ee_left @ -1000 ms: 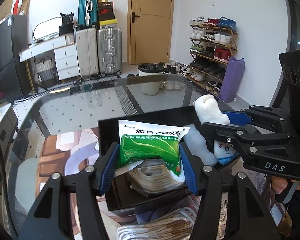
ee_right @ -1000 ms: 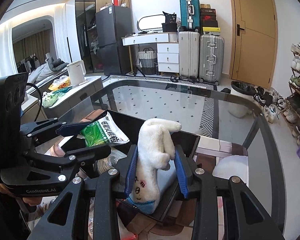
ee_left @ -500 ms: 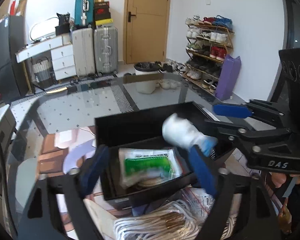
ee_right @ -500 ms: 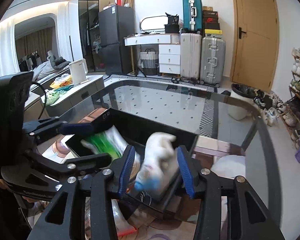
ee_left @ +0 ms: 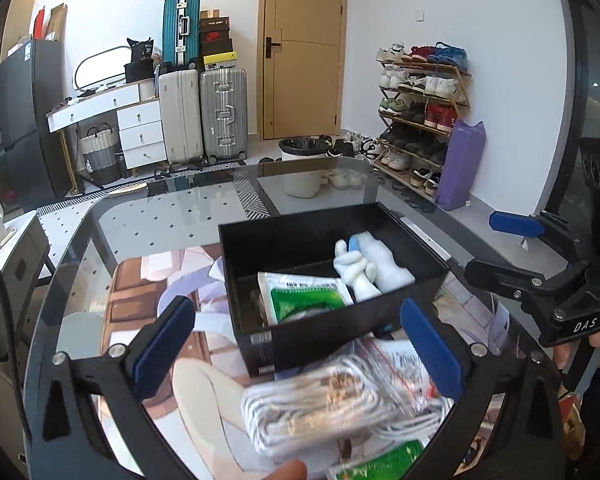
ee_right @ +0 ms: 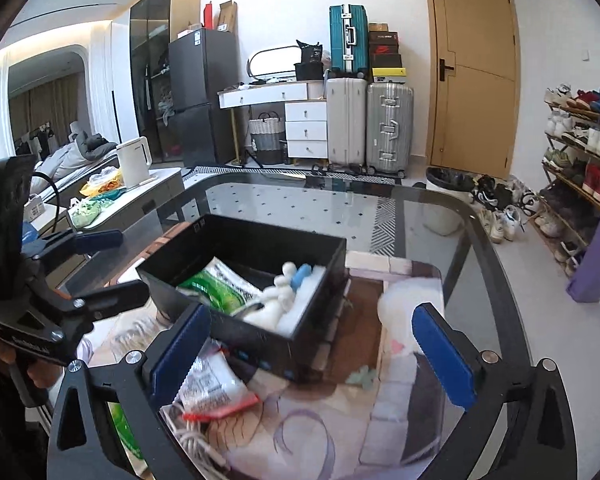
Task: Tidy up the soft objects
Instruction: 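Open both tools to drop the packet and bunny into the box, then move both tools back toward the remaining items beside the box, then grasp the coiled white cable with the right tool while the left tool grasps the green packet, then carry the cable and green packet over the black box with both tools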
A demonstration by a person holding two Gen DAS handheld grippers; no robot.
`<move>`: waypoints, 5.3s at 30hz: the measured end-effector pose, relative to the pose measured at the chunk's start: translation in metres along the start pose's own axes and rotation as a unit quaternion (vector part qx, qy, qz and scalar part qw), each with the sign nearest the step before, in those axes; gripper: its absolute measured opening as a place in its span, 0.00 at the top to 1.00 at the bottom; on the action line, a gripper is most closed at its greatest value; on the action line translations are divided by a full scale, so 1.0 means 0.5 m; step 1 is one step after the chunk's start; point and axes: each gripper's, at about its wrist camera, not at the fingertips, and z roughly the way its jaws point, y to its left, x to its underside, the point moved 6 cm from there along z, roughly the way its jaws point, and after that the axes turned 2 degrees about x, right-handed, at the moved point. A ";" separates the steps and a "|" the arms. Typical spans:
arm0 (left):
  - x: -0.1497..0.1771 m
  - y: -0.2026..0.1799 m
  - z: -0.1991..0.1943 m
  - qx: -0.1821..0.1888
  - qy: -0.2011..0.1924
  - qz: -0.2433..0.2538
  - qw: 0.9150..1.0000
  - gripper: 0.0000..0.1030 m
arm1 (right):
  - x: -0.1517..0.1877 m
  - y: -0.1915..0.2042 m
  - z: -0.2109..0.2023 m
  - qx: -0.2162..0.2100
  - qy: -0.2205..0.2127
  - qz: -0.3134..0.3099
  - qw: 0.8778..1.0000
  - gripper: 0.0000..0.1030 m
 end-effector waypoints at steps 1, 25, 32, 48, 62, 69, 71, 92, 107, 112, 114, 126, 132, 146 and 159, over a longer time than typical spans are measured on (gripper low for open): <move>0.004 -0.002 -0.004 -0.001 0.000 0.003 1.000 0.00 | 0.007 0.006 -0.006 -0.002 0.000 -0.001 1.000 0.01; 0.080 -0.033 -0.049 -0.004 0.011 0.001 1.000 0.00 | 0.083 0.056 -0.071 -0.039 0.027 -0.025 0.999 0.01; 0.098 -0.037 -0.067 -0.003 0.015 0.003 1.000 0.00 | 0.101 0.075 -0.069 -0.049 0.046 -0.040 0.997 0.00; 0.139 -0.061 -0.063 0.017 0.050 0.018 0.998 0.00 | 0.134 0.089 -0.054 -0.069 0.088 -0.064 0.992 0.00; 0.169 -0.100 -0.042 0.059 0.090 0.053 0.993 0.00 | 0.169 0.093 -0.018 -0.084 0.115 -0.064 0.988 0.00; 0.181 -0.120 -0.046 0.079 0.107 0.068 0.989 0.00 | 0.153 0.089 -0.034 -0.093 0.101 -0.057 0.989 0.00; 0.189 -0.126 -0.043 0.085 0.117 0.076 0.987 0.00 | 0.149 0.092 -0.041 -0.102 0.095 -0.056 0.989 0.00; 0.237 -0.113 -0.027 0.087 0.168 0.086 0.978 0.00 | 0.211 0.146 0.035 -0.105 0.155 -0.063 0.980 0.00; 0.228 -0.104 -0.026 0.078 0.167 0.066 0.981 0.00 | 0.206 0.166 0.050 -0.092 0.138 -0.083 0.983 0.22; 0.229 -0.086 -0.029 0.074 0.173 0.071 0.980 0.00 | 0.209 0.155 0.044 -0.094 0.141 -0.087 0.982 0.25; 0.230 -0.082 -0.031 0.075 0.174 0.068 0.979 0.00 | 0.210 0.152 0.042 -0.096 0.140 -0.086 0.982 0.25; 0.216 -0.079 -0.015 0.057 0.166 0.027 0.984 0.00 | 0.212 0.176 0.032 -0.120 0.123 -0.105 0.979 0.54; 0.220 -0.084 -0.007 0.038 0.162 0.042 0.985 0.01 | 0.215 0.186 0.024 -0.141 0.125 -0.109 0.976 0.61; 0.215 -0.087 -0.028 0.056 0.148 0.062 0.985 0.50 | 0.202 0.189 -0.018 -0.165 0.105 -0.129 0.972 0.65; 0.185 -0.109 -0.073 0.090 0.118 0.067 0.987 0.53 | 0.169 0.161 -0.072 -0.171 0.065 -0.121 0.976 0.65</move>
